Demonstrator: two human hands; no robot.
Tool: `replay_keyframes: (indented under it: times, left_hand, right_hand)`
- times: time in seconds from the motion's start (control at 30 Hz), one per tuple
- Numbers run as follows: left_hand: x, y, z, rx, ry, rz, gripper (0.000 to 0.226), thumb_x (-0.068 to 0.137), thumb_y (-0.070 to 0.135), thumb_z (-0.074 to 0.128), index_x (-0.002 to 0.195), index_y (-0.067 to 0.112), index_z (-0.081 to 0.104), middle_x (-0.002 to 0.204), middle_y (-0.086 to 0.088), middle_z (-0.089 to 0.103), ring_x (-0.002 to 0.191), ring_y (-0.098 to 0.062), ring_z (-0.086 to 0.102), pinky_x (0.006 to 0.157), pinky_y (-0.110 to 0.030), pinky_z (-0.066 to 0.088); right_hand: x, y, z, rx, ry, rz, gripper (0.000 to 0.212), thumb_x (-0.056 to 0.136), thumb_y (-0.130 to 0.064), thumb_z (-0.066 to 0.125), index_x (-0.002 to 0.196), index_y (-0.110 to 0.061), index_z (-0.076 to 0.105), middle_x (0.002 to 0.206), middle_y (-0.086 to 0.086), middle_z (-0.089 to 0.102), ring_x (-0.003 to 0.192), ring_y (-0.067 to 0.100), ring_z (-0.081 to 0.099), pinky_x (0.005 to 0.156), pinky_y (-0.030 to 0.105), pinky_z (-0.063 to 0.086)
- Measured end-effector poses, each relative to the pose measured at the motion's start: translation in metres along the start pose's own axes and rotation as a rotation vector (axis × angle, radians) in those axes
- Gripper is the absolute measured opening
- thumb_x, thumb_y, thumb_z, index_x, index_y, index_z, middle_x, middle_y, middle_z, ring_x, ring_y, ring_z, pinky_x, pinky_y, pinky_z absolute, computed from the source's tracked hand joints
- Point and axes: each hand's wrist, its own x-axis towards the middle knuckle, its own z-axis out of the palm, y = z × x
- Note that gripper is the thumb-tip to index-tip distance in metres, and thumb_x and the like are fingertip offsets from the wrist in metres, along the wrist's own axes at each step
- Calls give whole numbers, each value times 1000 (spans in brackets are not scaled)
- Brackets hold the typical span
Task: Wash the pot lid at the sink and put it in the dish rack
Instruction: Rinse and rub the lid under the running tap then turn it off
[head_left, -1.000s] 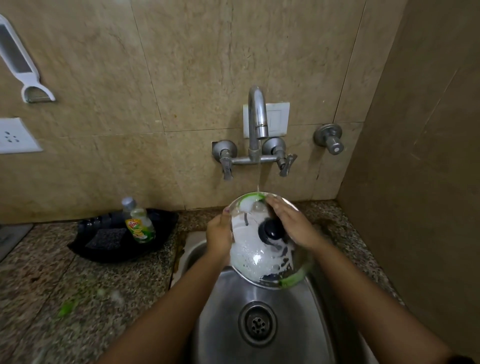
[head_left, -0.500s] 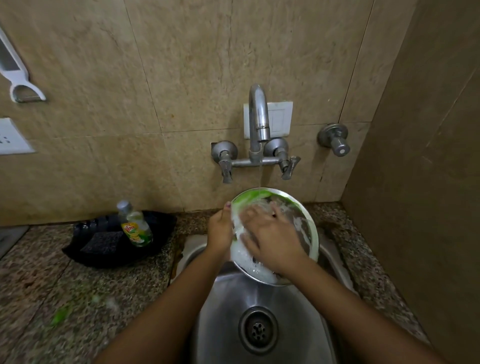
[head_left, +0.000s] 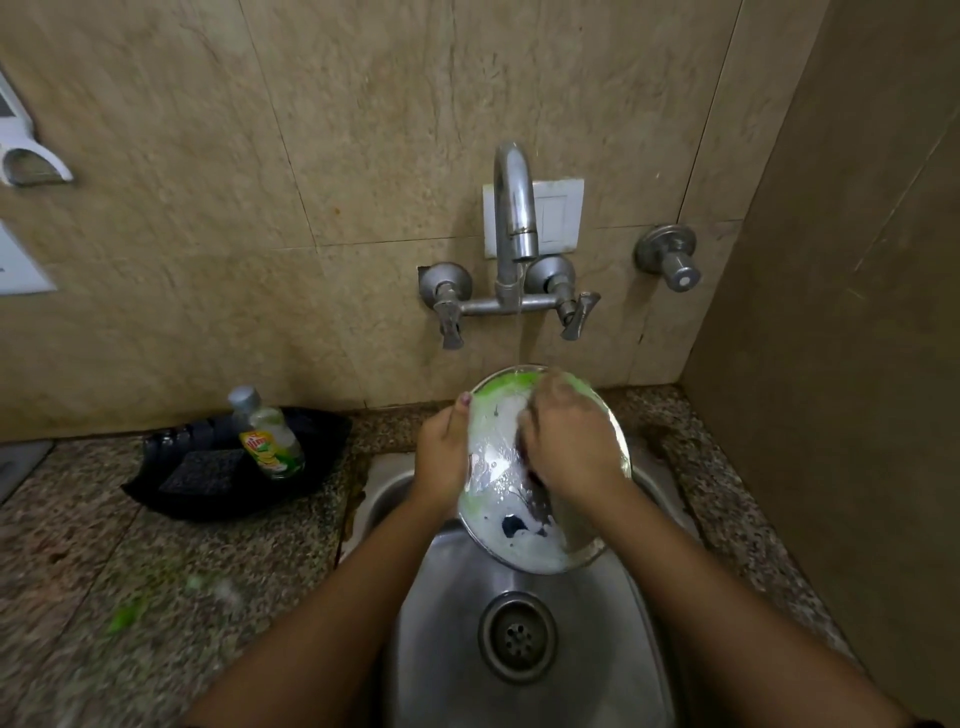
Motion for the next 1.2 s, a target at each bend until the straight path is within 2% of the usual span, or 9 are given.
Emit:
replay_keyframes:
  times: [0.1, 0.2, 0.33, 0.5, 0.63, 0.7, 0.77, 0.93, 1.2]
  left_hand:
    - [-1, -2, -2, -7, -15, 15, 41, 99, 34, 42, 79, 7, 65, 69, -12, 64, 60, -16, 59, 62, -31, 48]
    - [-2, 0, -5, -35, 12, -29, 48, 98, 39, 45, 75, 0, 62, 65, -13, 61, 56, -20, 57, 58, -35, 48]
    - [-3, -2, -6, -19, 20, 20, 43, 99, 35, 44, 79, 4, 67, 81, -18, 67, 75, -26, 63, 75, -39, 51]
    - [-5, 1, -5, -69, 79, -38, 45, 95, 43, 46, 72, 7, 61, 72, -16, 57, 67, -23, 53, 66, -38, 45]
    - [-3, 10, -4, -58, 87, -95, 45, 98, 39, 44, 71, 9, 64, 70, -9, 65, 66, -18, 61, 65, -30, 51]
    - [3, 11, -11, -87, 129, -148, 42, 99, 34, 43, 71, 11, 64, 69, -4, 66, 61, -12, 64, 59, -21, 51]
    - [10, 3, -22, -110, 170, -185, 40, 97, 37, 47, 71, 14, 67, 72, -4, 68, 70, -17, 66, 70, -27, 56]
    - [7, -16, -37, -107, 199, -284, 42, 84, 56, 53, 74, 22, 76, 82, -3, 75, 87, -29, 69, 90, -52, 53]
    - [-6, 4, -24, -76, 39, -251, 36, 98, 36, 47, 82, 14, 72, 90, -13, 73, 87, -31, 69, 84, -40, 55]
  right_hand:
    - [-14, -15, 9, 48, -123, -303, 62, 96, -43, 39, 150, -17, 23, 159, 3, 23, 141, 20, 31, 114, 38, 24]
    - [-4, 0, 3, 106, -129, 51, 70, 97, -50, 33, 152, -12, 13, 162, 7, 9, 147, 23, 15, 118, 39, 17]
    - [-24, -27, 10, 128, -220, -239, 68, 99, -43, 33, 153, -18, 0, 162, 2, -2, 149, 17, 3, 121, 39, 12]
    - [5, -12, 13, -10, -165, 133, 65, 100, -44, 25, 151, -5, 13, 159, 19, 12, 147, 31, 13, 119, 47, 12]
    - [-37, -46, 39, -81, 28, -332, 66, 87, -34, 51, 143, -5, 37, 150, 14, 41, 140, 25, 36, 115, 44, 25]
    - [-57, -24, 43, 27, -2, -502, 63, 86, -29, 51, 145, -11, 36, 152, 6, 40, 142, 19, 33, 117, 40, 22]
    - [-65, 22, 50, 63, -86, -668, 61, 92, -26, 43, 150, -20, 25, 157, -1, 28, 146, 15, 21, 118, 39, 15]
    - [-40, 89, 52, 295, -61, -240, 54, 98, -36, 26, 150, -30, 15, 157, -11, 17, 147, 3, 6, 117, 48, 21]
    - [52, 49, 33, 258, -234, -482, 47, 102, -41, 23, 149, -36, 19, 160, -10, 12, 147, 7, -1, 118, 38, 1]
